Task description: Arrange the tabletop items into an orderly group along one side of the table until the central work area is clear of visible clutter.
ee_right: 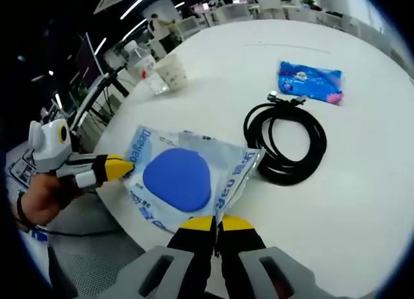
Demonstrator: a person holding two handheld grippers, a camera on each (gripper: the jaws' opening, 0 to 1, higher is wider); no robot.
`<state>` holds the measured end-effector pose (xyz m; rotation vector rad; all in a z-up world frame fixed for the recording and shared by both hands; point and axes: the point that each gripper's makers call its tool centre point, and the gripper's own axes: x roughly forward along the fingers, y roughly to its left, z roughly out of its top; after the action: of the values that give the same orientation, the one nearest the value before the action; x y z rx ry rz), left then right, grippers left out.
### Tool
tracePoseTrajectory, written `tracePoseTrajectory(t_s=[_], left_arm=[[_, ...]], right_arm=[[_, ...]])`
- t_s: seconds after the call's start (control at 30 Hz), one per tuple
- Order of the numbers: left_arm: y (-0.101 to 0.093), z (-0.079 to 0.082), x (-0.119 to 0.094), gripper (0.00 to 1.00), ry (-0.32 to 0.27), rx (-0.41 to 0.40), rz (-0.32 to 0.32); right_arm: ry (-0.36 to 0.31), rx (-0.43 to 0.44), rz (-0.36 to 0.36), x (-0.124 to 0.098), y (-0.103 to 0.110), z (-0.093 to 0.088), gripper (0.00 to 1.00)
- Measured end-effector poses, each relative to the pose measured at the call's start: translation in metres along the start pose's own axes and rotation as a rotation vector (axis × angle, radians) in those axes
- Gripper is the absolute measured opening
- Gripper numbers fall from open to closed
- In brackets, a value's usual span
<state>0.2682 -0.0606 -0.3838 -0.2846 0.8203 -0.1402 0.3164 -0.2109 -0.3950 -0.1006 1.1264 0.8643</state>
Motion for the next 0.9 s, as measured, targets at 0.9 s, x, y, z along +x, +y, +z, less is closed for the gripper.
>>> tracePoseTrajectory(t_s=[0.9], left_arm=[[-0.01, 0.059, 0.033, 0.0, -0.047, -0.045, -0.053]], right_arm=[[-0.121, 0.114, -0.013, -0.023, -0.023, 0.024, 0.0]])
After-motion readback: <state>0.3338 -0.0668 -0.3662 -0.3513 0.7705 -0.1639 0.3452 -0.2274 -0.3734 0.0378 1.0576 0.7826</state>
